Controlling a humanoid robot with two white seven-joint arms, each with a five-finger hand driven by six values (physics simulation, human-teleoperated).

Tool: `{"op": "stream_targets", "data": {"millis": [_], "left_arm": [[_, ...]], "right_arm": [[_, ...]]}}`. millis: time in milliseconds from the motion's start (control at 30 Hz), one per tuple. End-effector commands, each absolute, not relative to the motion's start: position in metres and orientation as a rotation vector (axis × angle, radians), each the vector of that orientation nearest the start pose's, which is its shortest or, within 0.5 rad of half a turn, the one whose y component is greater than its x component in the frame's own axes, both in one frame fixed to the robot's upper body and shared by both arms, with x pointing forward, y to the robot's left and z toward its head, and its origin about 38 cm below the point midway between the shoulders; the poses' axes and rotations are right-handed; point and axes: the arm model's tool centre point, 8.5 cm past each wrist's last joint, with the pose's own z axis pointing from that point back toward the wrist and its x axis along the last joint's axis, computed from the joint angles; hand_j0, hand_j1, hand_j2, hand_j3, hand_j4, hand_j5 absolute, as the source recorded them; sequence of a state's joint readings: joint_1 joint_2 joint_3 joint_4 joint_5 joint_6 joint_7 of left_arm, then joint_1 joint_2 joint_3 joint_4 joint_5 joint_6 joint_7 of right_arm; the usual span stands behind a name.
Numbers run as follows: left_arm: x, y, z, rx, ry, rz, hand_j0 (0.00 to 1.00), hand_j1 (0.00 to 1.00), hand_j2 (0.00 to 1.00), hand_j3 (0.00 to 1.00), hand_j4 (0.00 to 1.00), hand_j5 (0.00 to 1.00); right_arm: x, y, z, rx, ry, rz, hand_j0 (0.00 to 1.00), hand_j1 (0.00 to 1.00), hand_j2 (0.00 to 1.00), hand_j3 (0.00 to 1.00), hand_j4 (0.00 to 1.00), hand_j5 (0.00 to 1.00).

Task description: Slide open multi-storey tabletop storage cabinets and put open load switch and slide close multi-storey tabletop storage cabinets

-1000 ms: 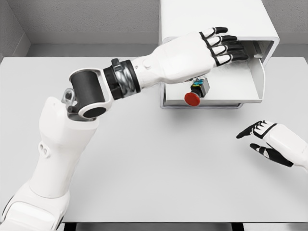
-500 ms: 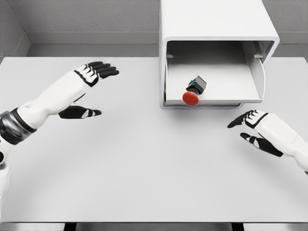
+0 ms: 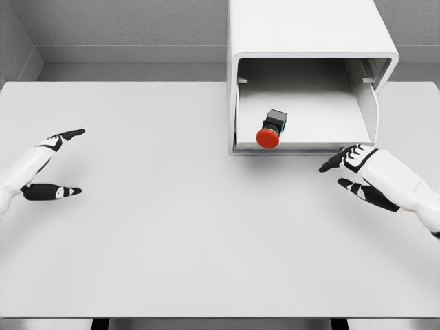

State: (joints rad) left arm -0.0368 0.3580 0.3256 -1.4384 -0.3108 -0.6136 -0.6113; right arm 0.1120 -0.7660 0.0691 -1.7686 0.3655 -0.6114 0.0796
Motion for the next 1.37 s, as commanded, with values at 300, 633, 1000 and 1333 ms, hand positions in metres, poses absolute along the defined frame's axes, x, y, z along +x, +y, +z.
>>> {"op": "stream_targets", "data": {"millis": [300, 633, 1000, 1333], "left_arm": [[0.346, 0.407, 0.108, 0.364, -1.618, -1.063, 1.0, 1.0, 1.0, 1.0, 1.0, 1.0], [0.345, 0.411, 0.105, 0.362, -1.604, -1.06, 1.0, 1.0, 1.0, 1.0, 1.0, 1.0], [0.345, 0.412, 0.104, 0.362, -1.603, -1.058, 1.0, 1.0, 1.0, 1.0, 1.0, 1.0], [0.344, 0.412, 0.095, 0.376, -1.542, -1.102, 1.0, 1.0, 1.0, 1.0, 1.0, 1.0]], "right_arm": [[0.317, -0.334, 0.183, -0.456, -1.893, 1.473, 0.66, 0.66, 0.66, 0.66, 0.66, 0.66], [0.337, -0.325, 0.172, -0.423, -1.88, 1.467, 0.66, 0.66, 0.66, 0.66, 0.66, 0.66], [0.353, -0.325, 0.174, -0.423, -1.857, 1.512, 0.68, 0.68, 0.68, 0.68, 0.68, 0.68], [0.334, -0.396, 0.194, -0.59, -1.73, 1.502, 0.71, 0.71, 0.71, 0.71, 0.71, 0.71]]}}
